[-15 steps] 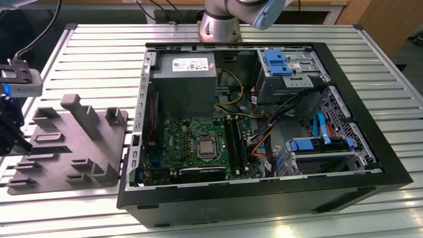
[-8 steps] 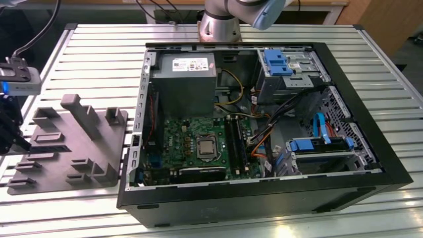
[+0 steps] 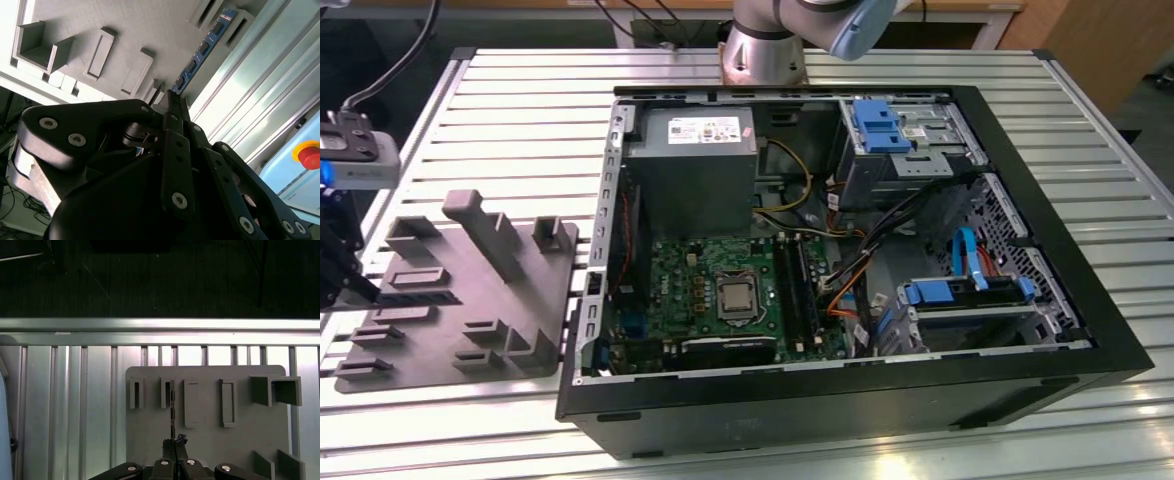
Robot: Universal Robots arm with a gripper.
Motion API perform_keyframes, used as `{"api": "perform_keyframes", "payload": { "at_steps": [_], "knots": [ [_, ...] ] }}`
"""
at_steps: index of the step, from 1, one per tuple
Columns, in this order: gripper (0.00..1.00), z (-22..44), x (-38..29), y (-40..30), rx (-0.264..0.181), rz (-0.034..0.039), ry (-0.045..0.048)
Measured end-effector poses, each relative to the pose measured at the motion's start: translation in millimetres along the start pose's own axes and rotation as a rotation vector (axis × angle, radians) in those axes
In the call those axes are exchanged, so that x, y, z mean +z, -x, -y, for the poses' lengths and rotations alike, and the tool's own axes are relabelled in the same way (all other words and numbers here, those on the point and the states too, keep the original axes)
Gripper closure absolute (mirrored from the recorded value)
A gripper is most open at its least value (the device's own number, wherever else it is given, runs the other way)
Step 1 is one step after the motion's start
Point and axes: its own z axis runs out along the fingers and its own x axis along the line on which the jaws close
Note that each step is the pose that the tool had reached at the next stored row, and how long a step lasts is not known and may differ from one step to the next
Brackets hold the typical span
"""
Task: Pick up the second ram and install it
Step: 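Pick up the second ram and move it above second insertion slot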
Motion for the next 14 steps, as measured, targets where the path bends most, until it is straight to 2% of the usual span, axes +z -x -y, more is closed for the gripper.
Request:
{"api": "perform_keyframes", "payload": {
  "at_steps": [14],
  "knots": [
    [0.88,-0.9,-5.9,0.1,0.0,0.0,-0.0006]
  ]
}}
